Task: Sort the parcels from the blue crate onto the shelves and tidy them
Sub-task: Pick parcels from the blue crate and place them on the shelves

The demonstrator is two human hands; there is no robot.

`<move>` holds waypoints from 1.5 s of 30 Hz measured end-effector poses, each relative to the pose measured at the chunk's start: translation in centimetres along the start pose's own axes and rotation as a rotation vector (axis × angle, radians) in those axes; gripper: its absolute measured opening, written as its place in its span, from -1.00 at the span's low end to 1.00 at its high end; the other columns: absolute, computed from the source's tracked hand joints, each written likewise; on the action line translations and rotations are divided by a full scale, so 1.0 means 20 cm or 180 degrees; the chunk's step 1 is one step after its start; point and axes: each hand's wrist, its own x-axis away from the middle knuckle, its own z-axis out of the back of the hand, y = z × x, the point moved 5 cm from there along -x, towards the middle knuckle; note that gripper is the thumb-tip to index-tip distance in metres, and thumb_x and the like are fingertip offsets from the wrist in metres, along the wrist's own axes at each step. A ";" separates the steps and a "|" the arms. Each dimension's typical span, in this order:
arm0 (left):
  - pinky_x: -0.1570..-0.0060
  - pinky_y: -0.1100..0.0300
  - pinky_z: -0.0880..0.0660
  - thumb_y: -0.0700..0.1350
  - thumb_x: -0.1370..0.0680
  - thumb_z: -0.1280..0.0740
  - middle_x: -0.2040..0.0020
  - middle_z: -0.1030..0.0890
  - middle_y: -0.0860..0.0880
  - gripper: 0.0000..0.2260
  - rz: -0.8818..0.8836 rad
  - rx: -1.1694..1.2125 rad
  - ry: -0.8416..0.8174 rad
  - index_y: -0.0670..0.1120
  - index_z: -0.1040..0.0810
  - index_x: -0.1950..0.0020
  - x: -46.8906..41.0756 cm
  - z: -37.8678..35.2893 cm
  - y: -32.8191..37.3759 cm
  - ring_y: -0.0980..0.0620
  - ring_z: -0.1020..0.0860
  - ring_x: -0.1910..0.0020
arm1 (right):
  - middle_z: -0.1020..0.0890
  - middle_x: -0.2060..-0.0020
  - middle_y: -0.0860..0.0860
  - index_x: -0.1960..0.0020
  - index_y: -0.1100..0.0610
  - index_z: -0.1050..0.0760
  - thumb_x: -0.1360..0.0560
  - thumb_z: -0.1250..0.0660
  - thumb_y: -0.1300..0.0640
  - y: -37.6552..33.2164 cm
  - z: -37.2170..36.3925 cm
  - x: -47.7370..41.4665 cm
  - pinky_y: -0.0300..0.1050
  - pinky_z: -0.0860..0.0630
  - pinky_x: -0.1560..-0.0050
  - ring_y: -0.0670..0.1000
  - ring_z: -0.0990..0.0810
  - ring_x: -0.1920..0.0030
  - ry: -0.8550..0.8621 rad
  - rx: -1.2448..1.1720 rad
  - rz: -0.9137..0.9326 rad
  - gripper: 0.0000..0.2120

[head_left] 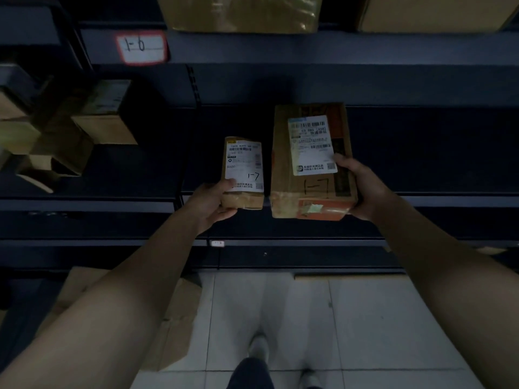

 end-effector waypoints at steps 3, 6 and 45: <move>-0.06 0.03 -0.55 -0.06 -0.53 -0.35 -0.11 -0.60 -0.12 -0.73 -0.0010 0.0069 0.0051 -0.12 -0.48 -0.19 -0.02 0.01 -0.02 -0.06 -0.59 -0.07 | -0.71 0.01 0.08 -0.17 0.04 -0.55 -0.52 -0.29 -0.08 0.00 0.01 -0.01 -0.04 -0.60 0.16 0.08 -0.72 0.08 -0.0034 -0.0030 -0.0014 -0.70; -0.08 0.02 -0.54 -0.08 -0.53 -0.35 -0.11 -0.60 -0.13 -0.78 -0.0049 0.0131 0.0079 -0.12 -0.50 -0.14 -0.04 0.02 -0.03 -0.06 -0.59 -0.07 | -0.70 -0.05 0.07 -0.20 0.01 -0.55 -0.52 -0.28 -0.11 0.00 0.03 -0.03 0.03 -0.56 0.08 0.10 -0.70 0.02 -0.0003 0.0078 -0.0002 -0.68; 0.05 0.22 -0.42 -0.02 -0.57 -0.31 -0.20 -0.50 -0.13 -0.56 -0.0564 -0.0672 0.1152 -0.24 -0.37 -0.35 0.05 0.00 0.04 -0.05 -0.50 -0.06 | -0.57 0.05 0.03 -0.10 0.14 -0.53 -0.61 -0.25 0.13 -0.24 0.02 0.11 -0.16 -0.43 0.03 0.02 -0.54 -0.01 0.1635 0.1543 0.1204 -0.87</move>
